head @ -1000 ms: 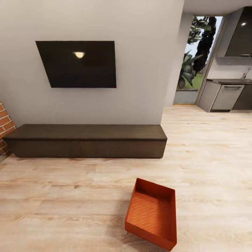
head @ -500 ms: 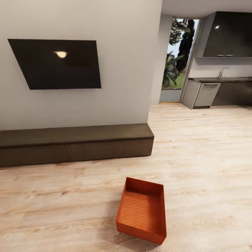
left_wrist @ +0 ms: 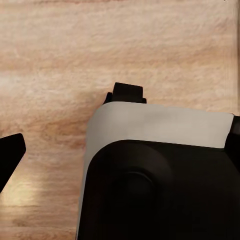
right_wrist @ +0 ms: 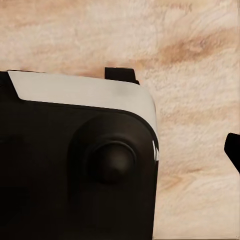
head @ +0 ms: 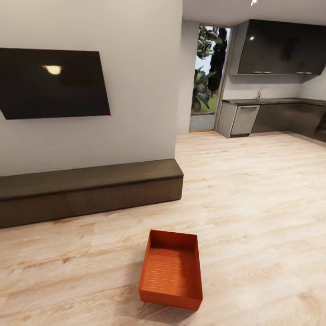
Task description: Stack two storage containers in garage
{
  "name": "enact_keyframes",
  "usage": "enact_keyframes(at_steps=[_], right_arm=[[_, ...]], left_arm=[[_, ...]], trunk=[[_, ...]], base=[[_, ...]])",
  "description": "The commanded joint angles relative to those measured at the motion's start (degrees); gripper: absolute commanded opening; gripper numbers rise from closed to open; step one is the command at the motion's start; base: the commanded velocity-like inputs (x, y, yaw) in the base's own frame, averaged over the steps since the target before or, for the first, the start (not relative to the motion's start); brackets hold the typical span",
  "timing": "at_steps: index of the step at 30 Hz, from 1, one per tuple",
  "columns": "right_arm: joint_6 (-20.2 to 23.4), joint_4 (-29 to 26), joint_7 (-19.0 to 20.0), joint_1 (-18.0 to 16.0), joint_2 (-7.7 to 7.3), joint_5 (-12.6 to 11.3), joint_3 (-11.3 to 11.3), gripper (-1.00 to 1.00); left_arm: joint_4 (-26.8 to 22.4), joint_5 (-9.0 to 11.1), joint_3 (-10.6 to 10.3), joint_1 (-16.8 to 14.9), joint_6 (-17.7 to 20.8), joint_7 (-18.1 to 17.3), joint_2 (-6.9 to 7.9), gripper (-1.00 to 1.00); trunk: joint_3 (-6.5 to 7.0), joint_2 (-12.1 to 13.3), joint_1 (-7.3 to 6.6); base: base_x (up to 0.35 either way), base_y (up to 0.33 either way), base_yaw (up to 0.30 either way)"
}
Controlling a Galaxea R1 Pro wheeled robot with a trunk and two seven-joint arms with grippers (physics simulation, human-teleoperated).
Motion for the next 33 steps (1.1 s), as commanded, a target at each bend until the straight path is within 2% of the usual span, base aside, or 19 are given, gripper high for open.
enact_keyframes(at_steps=[1, 24, 33], right_arm=[[-0.2, 0.1, -0.1, -0.1, 0.05, -0.5, 0.5, 1.0], [-0.2, 0.1, -0.1, -0.1, 0.06, -0.5, 0.5, 1.0], [-0.2, 0.1, -0.1, -0.1, 0.07, -0.5, 0.5, 1.0]], left_arm=[[0.0, 0.4, 0.0, 0.0, -0.2, 0.0, 0.0, 1.0], [0.0, 0.4, 0.0, 0.0, -0.2, 0.0, 0.0, 1.0], [0.0, 0.4, 0.0, 0.0, -0.2, 0.0, 0.0, 1.0]], trunk=[[-0.05, 0.0, -0.01], [-0.05, 0.0, -0.01], [-0.05, 0.0, -0.01]], base=[[0.057, 0.015, -0.234], [0.25, 0.151, -0.023], [0.038, 0.007, -0.206]])
